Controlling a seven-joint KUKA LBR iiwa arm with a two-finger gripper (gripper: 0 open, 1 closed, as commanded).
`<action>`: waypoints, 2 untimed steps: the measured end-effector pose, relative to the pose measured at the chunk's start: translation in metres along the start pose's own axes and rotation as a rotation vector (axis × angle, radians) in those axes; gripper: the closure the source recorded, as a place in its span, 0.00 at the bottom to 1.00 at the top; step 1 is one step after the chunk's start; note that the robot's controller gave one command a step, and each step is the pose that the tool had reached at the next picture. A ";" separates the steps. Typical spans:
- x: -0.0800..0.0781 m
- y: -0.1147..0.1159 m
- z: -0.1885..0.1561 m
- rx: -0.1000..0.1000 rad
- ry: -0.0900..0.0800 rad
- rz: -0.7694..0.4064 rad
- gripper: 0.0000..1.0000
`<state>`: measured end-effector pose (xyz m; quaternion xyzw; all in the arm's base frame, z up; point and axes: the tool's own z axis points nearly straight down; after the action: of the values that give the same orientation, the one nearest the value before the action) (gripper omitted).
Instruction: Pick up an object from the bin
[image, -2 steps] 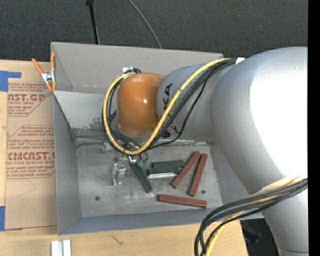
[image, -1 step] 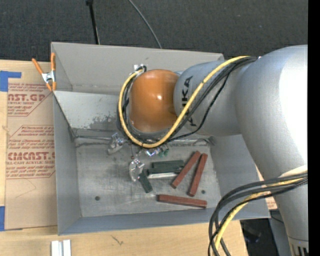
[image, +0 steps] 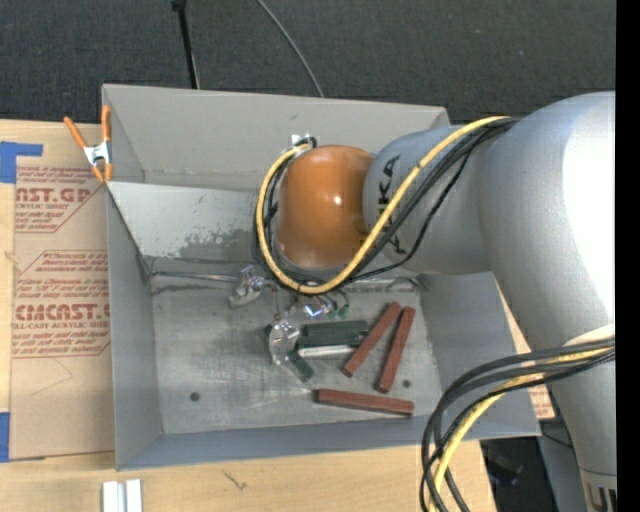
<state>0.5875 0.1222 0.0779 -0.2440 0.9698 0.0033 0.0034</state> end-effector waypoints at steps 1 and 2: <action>0.006 -0.012 0.000 0.005 -0.012 -0.123 0.00; 0.010 -0.018 0.000 0.006 -0.015 -0.224 0.00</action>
Offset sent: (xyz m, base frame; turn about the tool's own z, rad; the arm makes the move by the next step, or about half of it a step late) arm -0.0077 -0.0653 -0.0079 -0.2429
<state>0.5871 0.1017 0.0781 -0.3509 0.9363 0.0017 0.0116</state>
